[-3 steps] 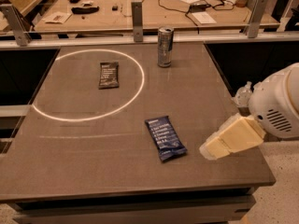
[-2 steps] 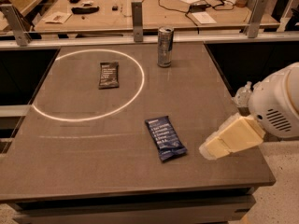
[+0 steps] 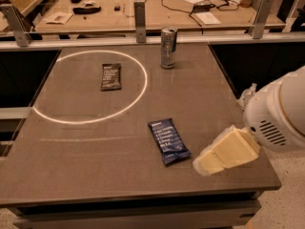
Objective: Pick rxbar blueberry
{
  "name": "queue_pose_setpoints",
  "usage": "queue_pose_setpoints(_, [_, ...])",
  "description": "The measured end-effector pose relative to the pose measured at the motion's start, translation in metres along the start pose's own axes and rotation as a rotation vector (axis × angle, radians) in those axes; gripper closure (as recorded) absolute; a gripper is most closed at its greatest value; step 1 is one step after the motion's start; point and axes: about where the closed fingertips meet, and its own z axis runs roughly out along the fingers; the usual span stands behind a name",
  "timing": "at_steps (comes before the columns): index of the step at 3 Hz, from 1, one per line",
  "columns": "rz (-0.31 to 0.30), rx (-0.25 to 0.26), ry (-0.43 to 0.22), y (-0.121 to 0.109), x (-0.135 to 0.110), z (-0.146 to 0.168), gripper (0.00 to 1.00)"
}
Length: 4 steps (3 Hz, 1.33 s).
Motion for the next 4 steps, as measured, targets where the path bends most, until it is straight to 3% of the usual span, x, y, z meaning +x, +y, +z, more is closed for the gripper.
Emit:
queue_pose_setpoints(1, [0.072, 0.005, 0.044, 0.025, 0.002, 0.003, 0.0])
queue_pose_setpoints(2, [0.118, -0.024, 0.052, 0.046, -0.001, 0.018, 0.0])
queue_pose_setpoints(3, [0.157, -0.078, 0.023, 0.056, -0.005, 0.043, 0.0])
queue_pose_setpoints(4, [0.173, -0.088, -0.009, 0.062, -0.015, 0.066, 0.0])
